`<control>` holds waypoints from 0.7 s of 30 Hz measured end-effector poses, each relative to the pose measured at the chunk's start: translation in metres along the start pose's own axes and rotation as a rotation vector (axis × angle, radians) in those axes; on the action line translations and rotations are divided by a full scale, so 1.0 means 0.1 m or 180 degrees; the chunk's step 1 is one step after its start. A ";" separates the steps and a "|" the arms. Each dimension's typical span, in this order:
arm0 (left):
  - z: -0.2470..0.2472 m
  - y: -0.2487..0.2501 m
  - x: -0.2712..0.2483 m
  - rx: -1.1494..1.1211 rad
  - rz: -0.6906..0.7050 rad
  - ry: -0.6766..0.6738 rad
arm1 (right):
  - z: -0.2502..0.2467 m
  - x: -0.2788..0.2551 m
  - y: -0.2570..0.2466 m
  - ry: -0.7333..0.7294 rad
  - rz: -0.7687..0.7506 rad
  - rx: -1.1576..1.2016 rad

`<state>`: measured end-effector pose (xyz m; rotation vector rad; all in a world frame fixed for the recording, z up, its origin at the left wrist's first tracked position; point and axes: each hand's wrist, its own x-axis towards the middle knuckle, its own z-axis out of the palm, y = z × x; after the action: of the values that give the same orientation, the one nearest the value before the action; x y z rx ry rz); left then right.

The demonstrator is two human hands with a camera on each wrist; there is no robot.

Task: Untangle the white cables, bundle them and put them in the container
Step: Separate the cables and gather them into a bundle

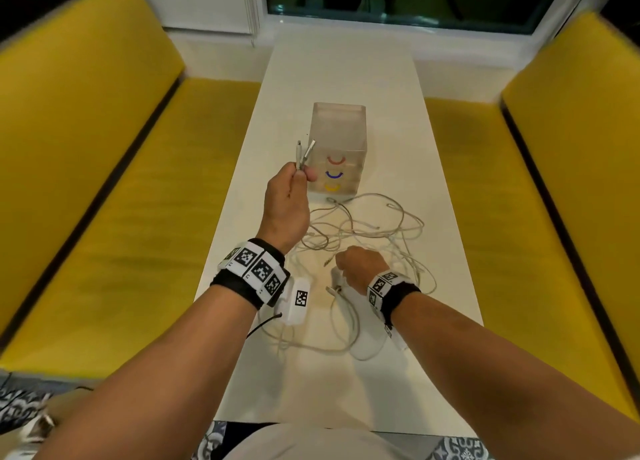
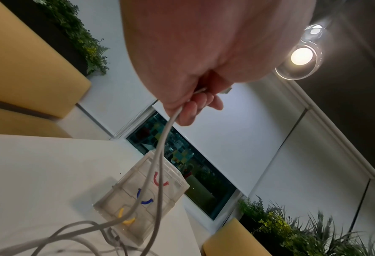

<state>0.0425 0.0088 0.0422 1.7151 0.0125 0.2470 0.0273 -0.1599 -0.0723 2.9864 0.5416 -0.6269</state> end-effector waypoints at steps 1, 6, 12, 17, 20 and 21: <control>0.00 -0.02 0.00 0.0062 0.0006 0.0005 | 0.00 -0.01 0.00 0.0028 -0.0006 -0.0076; -0.02 -0.03 0.01 -0.0031 -0.0161 -0.0062 | 0.05 -0.09 0.02 0.0552 0.0063 -0.0224; -0.03 0.05 -0.07 -0.0422 -0.0389 -0.0065 | -0.36 -0.33 0.09 0.1614 0.0382 0.3083; 0.18 0.23 -0.17 -0.0730 -0.0734 -0.0150 | -0.98 -0.64 -0.03 0.2228 0.0057 0.4628; 0.32 0.40 -0.28 -0.0921 -0.0739 -0.0387 | -1.18 -0.73 -0.14 0.2315 -0.0068 0.4644; 0.37 0.45 -0.32 -0.0886 -0.0683 -0.0454 | -1.22 -0.75 -0.18 0.2346 -0.0068 0.4643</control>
<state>0.0118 -0.0388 0.0758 1.4373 0.0543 -0.0332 0.0036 -0.1545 0.0695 4.5974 0.0253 0.4022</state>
